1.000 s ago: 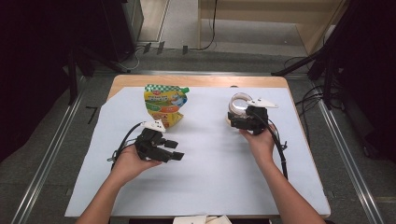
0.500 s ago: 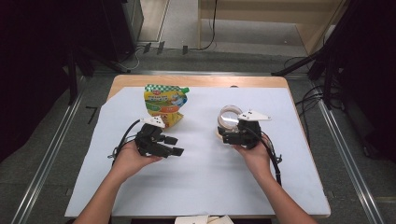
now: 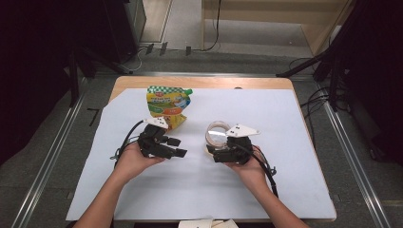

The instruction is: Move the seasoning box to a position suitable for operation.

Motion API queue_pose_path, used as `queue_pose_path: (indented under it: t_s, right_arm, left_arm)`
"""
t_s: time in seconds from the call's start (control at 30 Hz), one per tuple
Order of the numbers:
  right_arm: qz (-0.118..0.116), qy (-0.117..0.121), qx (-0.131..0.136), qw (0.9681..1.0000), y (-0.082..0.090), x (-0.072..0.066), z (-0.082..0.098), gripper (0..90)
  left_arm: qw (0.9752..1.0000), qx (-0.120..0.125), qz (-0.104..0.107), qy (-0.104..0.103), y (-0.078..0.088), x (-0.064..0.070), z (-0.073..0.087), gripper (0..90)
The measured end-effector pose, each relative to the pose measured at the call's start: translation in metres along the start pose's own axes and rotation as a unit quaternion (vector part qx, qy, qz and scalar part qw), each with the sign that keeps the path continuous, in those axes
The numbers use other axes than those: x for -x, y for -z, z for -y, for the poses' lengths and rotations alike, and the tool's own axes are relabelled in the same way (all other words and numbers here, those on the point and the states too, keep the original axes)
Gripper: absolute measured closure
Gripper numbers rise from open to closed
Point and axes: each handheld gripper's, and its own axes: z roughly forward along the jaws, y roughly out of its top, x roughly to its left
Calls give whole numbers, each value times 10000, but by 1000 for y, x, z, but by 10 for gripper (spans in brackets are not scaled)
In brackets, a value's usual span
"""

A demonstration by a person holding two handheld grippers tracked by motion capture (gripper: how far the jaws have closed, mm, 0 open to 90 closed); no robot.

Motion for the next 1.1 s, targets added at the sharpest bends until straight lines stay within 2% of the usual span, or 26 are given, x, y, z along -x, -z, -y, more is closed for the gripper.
queue_pose_path:
  t_s: [0.13,0.27,0.5,0.6,0.73,0.83,0.93,1.1]
  right_arm:
    - [-203,145,-97,9996,-7,-11,3,119]
    - [-283,247,-225,9990,-13,-18,7,119]
    - [-285,505,-153,9982,-16,-23,11,118]
    - [-381,332,-244,9984,-17,-21,12,114]
    - [-369,396,-343,9979,-16,-21,12,114]
    - [-434,350,-374,9977,-13,-20,11,98]
    - [-510,248,-509,9971,-4,-21,9,70]
    - [-622,146,-520,9966,11,-21,9,70]
  left_arm:
    - [10000,15,-8,8,1,-1,0,420]
    - [10000,11,0,-1,1,-1,1,420]
    - [10000,-7,3,-27,0,-1,1,419]
    - [10000,-23,7,-32,0,-1,1,419]
    - [10000,-46,9,-41,-1,0,1,418]
    - [10000,-39,12,-46,0,0,1,417]
    - [10000,-19,12,-51,1,0,1,415]
    - [10000,-11,13,-68,1,0,1,413]
